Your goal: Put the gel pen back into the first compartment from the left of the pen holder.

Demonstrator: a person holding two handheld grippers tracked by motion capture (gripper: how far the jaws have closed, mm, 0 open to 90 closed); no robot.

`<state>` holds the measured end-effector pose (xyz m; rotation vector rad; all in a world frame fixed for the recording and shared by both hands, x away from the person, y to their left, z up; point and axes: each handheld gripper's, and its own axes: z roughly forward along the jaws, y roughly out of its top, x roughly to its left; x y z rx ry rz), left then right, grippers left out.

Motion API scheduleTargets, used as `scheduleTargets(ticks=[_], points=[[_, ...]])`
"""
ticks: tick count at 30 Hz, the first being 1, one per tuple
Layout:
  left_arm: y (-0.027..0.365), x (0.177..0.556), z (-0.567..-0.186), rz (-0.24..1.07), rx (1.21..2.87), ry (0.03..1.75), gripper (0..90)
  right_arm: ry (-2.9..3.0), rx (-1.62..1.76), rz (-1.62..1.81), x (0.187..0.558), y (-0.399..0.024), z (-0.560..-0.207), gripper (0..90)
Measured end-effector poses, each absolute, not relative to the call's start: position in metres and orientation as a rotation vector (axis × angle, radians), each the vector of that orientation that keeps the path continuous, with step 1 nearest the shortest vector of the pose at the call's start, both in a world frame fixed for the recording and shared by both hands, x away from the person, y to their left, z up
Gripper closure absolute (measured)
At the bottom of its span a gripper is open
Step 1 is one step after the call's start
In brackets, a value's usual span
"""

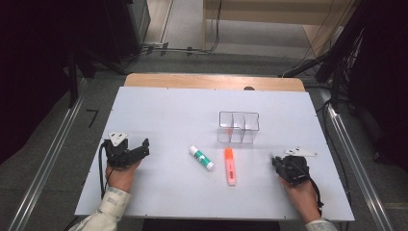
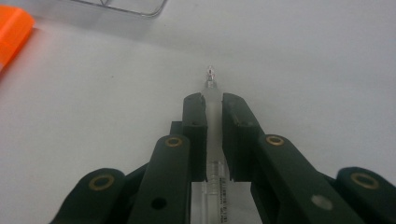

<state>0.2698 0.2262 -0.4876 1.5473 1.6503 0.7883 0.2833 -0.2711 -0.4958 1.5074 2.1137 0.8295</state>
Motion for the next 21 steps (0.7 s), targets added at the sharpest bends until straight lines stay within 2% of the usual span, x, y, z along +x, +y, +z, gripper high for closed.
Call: scheduleTargets(ticks=[21], points=[[0.227, 0.27, -0.488, 0.786, 1.542, 1.648, 14.0, 2.068, 1.498, 0.933, 0.277, -0.277, -0.481, 78.8]])
